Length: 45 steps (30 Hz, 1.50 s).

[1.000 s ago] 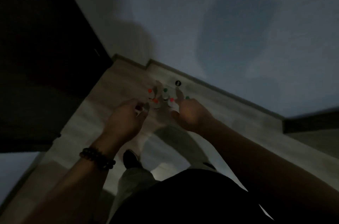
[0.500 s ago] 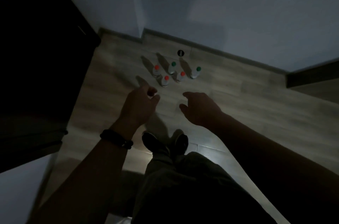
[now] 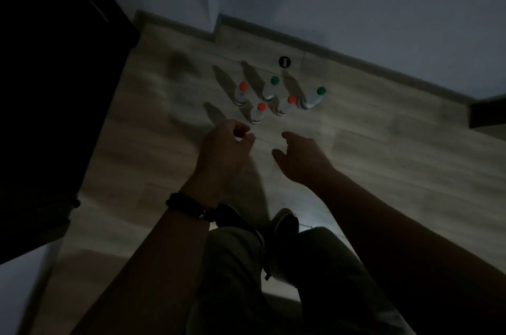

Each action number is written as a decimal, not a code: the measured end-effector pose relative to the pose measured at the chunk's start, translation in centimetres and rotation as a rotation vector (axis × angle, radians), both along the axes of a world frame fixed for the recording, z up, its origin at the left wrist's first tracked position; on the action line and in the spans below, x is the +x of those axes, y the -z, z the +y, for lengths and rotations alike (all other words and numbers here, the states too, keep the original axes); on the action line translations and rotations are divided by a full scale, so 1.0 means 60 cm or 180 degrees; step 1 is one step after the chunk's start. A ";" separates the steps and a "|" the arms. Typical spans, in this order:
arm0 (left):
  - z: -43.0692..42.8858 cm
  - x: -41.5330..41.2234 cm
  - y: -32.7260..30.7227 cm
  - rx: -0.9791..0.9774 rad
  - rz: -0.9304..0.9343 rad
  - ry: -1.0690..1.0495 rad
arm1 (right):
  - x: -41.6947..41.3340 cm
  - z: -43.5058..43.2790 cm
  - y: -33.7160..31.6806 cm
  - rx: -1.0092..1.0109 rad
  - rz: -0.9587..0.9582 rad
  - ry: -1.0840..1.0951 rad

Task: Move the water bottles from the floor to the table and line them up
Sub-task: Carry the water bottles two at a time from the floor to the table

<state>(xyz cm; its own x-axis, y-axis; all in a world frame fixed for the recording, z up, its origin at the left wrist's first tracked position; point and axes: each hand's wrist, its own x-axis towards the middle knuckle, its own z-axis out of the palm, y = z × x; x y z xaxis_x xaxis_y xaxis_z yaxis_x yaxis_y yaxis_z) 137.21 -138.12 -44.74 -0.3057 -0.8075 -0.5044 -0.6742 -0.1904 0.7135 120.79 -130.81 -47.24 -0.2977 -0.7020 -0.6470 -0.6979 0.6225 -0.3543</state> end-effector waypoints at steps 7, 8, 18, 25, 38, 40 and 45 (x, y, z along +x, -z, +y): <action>-0.039 -0.014 0.258 -0.0080 0.0086 -0.0084 | -0.046 -0.058 0.322 -0.0031 -0.0093 0.0745; -0.047 -0.017 0.289 -0.0143 0.0132 -0.0121 | -0.052 -0.068 0.367 -0.0052 -0.0091 0.0805; -0.127 -0.030 0.460 -0.0753 0.0174 0.0183 | -0.112 -0.190 0.649 -0.0964 -0.0484 0.1038; -0.162 0.012 0.525 -0.0726 -0.0298 0.0712 | -0.109 -0.221 0.685 -0.1488 -0.0547 0.0585; -0.160 0.006 0.648 0.0052 -0.0321 0.1271 | -0.104 -0.164 0.604 -0.2303 -0.1115 0.0427; -0.156 -0.004 0.665 0.0080 -0.0275 0.1287 | -0.100 -0.155 0.587 -0.2597 -0.1061 0.0400; -0.153 -0.026 0.708 -0.0245 -0.0417 0.1028 | -0.105 -0.137 0.566 -0.2952 -0.0776 0.0490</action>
